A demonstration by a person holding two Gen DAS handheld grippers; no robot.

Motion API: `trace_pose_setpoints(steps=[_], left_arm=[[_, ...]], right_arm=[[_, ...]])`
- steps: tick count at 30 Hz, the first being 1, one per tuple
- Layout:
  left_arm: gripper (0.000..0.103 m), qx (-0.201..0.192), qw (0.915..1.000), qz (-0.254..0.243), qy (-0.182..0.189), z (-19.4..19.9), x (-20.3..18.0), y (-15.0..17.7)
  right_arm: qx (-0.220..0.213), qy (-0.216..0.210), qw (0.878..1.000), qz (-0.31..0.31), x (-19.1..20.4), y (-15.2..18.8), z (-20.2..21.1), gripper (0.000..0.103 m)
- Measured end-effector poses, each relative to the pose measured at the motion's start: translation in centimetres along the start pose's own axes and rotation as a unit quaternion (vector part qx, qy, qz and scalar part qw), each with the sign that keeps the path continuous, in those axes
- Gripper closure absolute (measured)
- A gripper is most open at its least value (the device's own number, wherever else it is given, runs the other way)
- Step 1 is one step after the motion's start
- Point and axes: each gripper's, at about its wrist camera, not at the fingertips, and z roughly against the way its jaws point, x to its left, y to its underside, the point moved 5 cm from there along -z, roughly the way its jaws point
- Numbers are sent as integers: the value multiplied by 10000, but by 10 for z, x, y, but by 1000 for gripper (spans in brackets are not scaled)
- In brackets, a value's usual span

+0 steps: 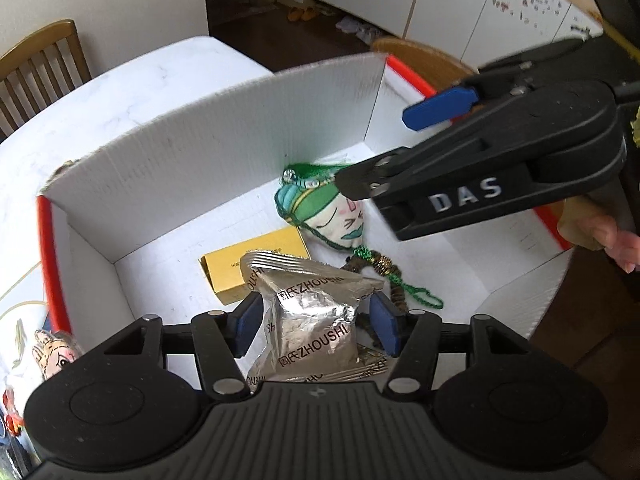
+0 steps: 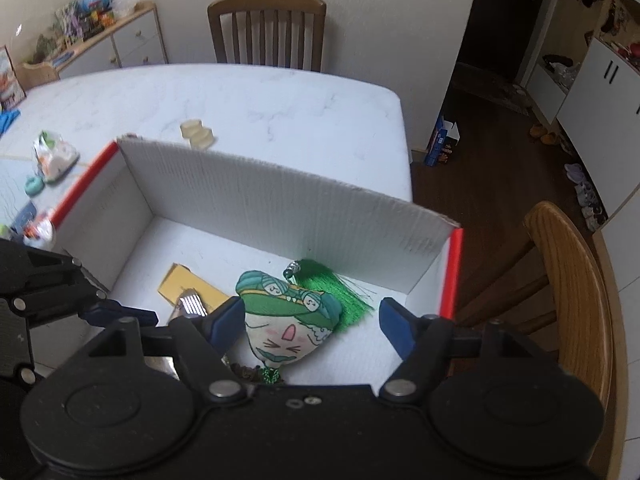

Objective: Organize objects
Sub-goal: 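Open both tools to drop the bag and plush into the shoebox, then grasp the green tube with the left tool while the right tool grasps the pale soap bar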

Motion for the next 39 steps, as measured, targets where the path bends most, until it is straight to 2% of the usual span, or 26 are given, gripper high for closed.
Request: trace_pose_setpoints(steps=[12, 23, 26, 29, 33, 35, 39], left_arm=[[45, -708, 9972, 222, 131, 58, 10, 4], [45, -1260, 9914, 300, 213, 125, 50, 30], [45, -1385, 9897, 300, 220, 145, 65, 42], [35, -1516, 9878, 319, 170, 163, 82, 55], [33, -1632, 9858, 384, 66, 186, 109, 72], [27, -1687, 9848, 413, -19, 194, 123, 81], [24, -1723, 9836, 499, -173, 205, 151, 101]], right_arm=[[-402, -238, 9986, -236, 8, 3, 52, 30], [-765, -387, 9959, -296, 57, 5, 95, 30], [-877, -531, 9940, -381, 76, 4, 104, 27], [-991, -632, 9924, -375, 98, 4, 112, 22], [-1078, -772, 9907, -317, 129, 1, 116, 19], [-1089, -843, 9900, -310, 144, -1, 114, 16], [-1118, -931, 9890, -281, 171, -4, 109, 11]])
